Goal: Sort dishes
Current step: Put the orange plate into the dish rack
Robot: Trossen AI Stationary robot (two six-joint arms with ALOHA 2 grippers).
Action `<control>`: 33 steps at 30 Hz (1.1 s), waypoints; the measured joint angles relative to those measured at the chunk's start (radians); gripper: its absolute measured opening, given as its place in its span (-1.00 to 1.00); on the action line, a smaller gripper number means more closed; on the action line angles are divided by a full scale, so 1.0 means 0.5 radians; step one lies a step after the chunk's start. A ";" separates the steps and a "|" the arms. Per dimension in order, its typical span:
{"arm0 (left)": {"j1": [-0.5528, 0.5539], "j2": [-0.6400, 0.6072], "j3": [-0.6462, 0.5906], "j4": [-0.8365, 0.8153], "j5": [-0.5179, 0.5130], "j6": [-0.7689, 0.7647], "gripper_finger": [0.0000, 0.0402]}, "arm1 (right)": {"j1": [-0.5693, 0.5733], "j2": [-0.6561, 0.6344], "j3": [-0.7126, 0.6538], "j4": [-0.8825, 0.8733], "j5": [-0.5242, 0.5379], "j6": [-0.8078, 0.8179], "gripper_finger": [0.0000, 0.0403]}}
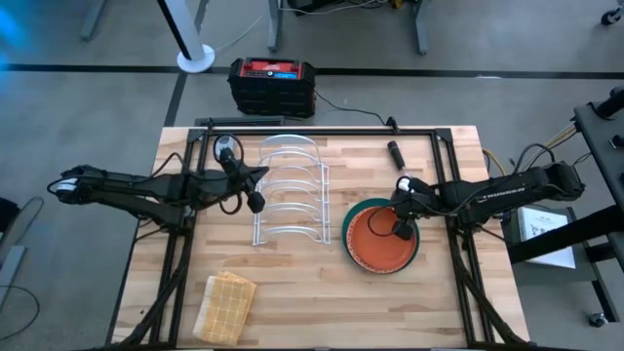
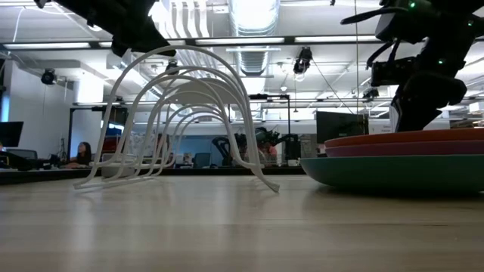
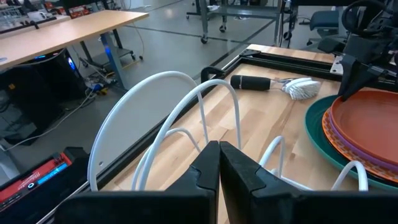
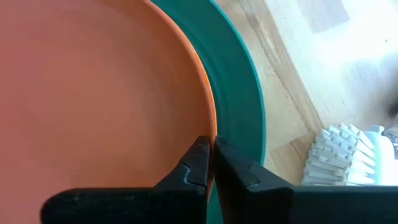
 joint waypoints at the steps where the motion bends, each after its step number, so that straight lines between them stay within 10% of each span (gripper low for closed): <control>1: 0.000 0.000 0.000 0.000 0.000 0.000 -1.00 | 0.000 -0.001 0.000 0.000 0.000 0.000 -0.98; 33: 0.000 0.001 0.001 0.022 -0.146 0.024 -1.00 | 0.001 -0.097 0.539 -0.473 0.184 -0.201 -1.00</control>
